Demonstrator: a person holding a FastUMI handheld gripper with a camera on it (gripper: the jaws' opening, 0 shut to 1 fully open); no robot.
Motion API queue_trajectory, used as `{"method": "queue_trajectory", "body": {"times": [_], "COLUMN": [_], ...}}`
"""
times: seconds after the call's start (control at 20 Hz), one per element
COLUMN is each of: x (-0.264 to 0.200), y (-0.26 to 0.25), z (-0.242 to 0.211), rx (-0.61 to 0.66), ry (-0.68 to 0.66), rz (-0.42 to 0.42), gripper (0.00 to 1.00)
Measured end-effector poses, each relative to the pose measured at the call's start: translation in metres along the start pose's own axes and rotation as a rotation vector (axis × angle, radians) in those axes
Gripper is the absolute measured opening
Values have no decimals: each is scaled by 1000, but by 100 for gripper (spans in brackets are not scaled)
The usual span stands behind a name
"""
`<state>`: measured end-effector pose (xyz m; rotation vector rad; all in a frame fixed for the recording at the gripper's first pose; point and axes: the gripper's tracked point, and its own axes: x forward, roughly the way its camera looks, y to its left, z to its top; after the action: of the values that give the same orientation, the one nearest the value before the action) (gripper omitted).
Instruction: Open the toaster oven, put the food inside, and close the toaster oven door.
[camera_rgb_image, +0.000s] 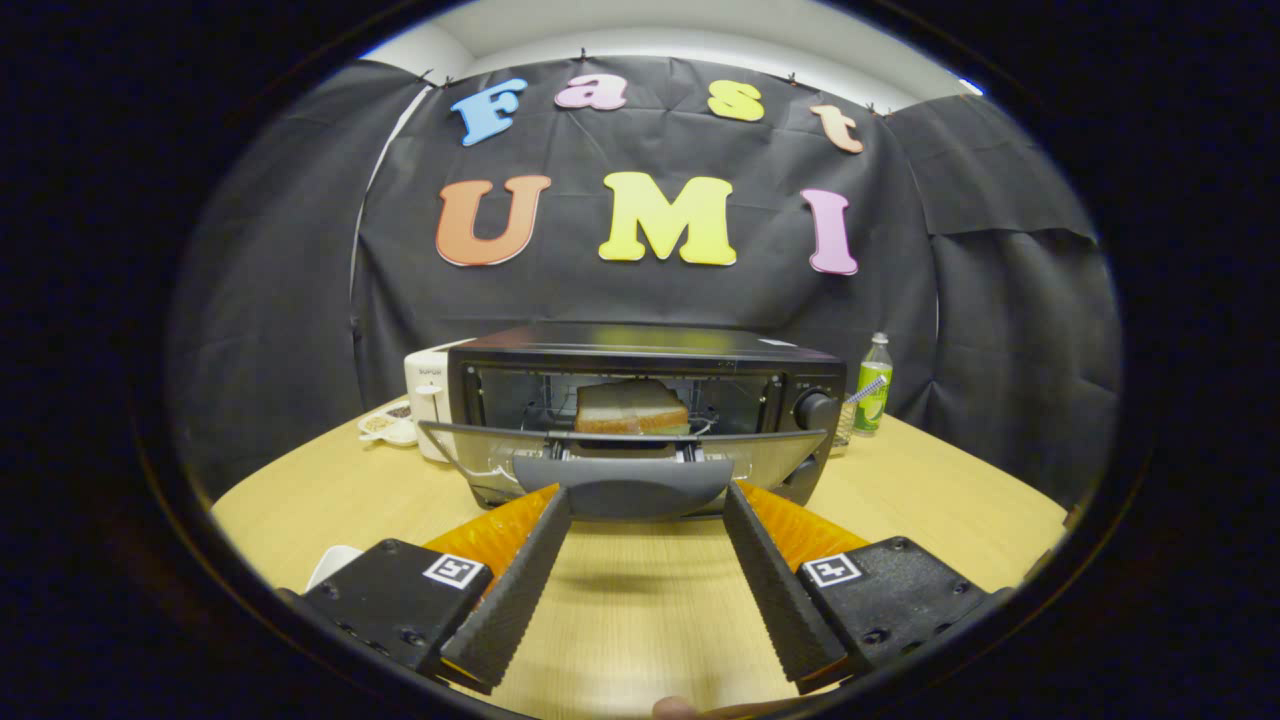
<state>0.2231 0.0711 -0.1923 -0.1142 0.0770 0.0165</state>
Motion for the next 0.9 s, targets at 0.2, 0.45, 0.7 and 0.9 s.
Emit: {"method": "queue_trajectory", "body": {"times": [0.2, 0.45, 0.7, 0.9], "x": [4, -37, -91, -138], "y": [1, 3, -12, -27], "z": [1, 40, 93, 133], "rx": [-23, 12, 69, 97], "ry": [33, -15, -45, -73], "rz": [5, -4, 20, 25], "gripper": [100, 100, 100, 100]}}
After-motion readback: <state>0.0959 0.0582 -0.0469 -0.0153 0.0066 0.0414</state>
